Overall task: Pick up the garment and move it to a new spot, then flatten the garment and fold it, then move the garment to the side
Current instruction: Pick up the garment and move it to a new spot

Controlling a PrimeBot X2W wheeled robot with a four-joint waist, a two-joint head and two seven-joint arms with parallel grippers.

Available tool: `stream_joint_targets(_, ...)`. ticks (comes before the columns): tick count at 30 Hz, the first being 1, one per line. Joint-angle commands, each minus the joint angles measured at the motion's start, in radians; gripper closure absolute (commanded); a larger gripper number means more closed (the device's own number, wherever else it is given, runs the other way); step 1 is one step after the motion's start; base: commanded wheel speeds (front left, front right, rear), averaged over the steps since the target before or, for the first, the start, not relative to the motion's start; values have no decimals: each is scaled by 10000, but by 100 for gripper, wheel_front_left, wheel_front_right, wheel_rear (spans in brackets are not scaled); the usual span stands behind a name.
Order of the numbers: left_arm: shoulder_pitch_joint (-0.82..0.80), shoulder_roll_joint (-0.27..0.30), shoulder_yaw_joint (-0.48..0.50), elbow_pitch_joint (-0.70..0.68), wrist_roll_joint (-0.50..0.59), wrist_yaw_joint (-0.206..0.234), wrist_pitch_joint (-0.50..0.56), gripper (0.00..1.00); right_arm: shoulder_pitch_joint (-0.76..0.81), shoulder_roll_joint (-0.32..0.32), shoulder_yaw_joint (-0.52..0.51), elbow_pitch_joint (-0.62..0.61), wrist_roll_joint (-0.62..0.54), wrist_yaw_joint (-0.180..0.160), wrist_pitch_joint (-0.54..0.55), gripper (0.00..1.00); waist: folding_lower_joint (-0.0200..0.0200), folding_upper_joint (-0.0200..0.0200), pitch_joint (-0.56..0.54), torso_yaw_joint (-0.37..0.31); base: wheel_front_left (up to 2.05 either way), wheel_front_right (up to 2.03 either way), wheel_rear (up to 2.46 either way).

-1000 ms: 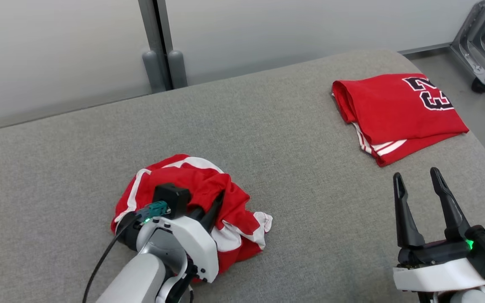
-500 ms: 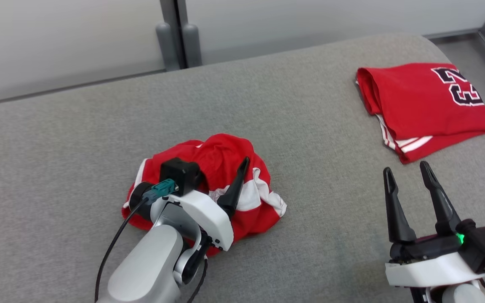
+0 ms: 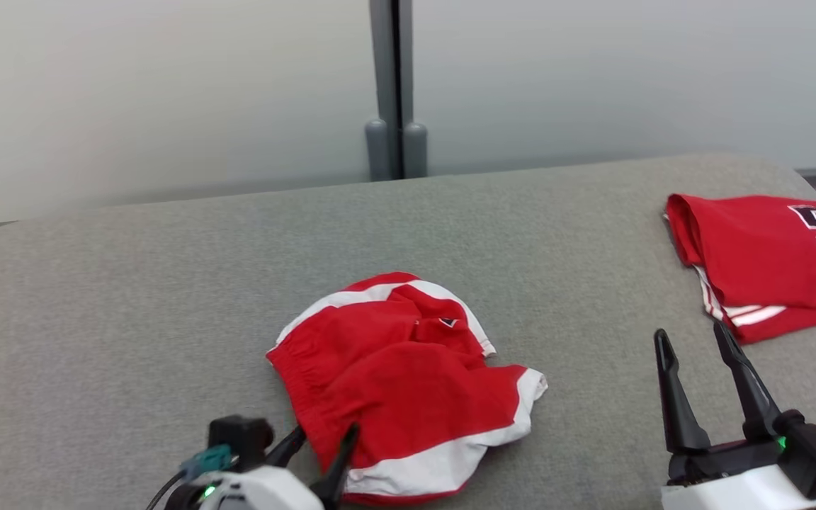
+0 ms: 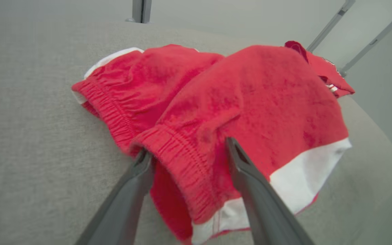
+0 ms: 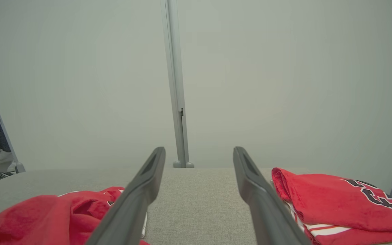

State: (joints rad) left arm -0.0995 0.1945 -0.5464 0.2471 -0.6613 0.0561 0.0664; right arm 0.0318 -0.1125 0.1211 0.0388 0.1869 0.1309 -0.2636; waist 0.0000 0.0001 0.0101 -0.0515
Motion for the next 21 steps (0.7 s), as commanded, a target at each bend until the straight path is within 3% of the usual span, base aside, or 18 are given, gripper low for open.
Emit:
stream_joint_targets(1, 287, 251, 127, -257, 20, 177, 25, 0, 187, -56, -68, -54, 42, -2, -11, 0, 0, -1, -314, 350, 0, 0, 0)
stream_joint_targets(4, 1024, 665, 402, -1016, 24, 692, 49, 0, 416, -67, -193, -87, 49, -2, -11, 0, 0, -1, -488, 621, 0, 0, 0)
stream_joint_targets(8, 1746, 998, 1067, -1902, 105, 1244, -784, 0, 619, -62, -264, -134, 57, -2, -11, 0, 0, -1, -668, 869, 0, 0, 0)
stream_joint_targets(15, 2684, 879, 1822, -2875, 693, 1276, -3124, 0, 970, 48, -436, -337, 9, -2, -10, 0, 0, -1, -1103, 970, 0, 0, 0)
stream_joint_targets(21, 3656, -56, 3229, -3846, 2987, 1185, -3308, 0, 1446, 219, -760, -666, 14, -2, -9, 0, 0, -1, -1331, 844, 0, 0, 0)
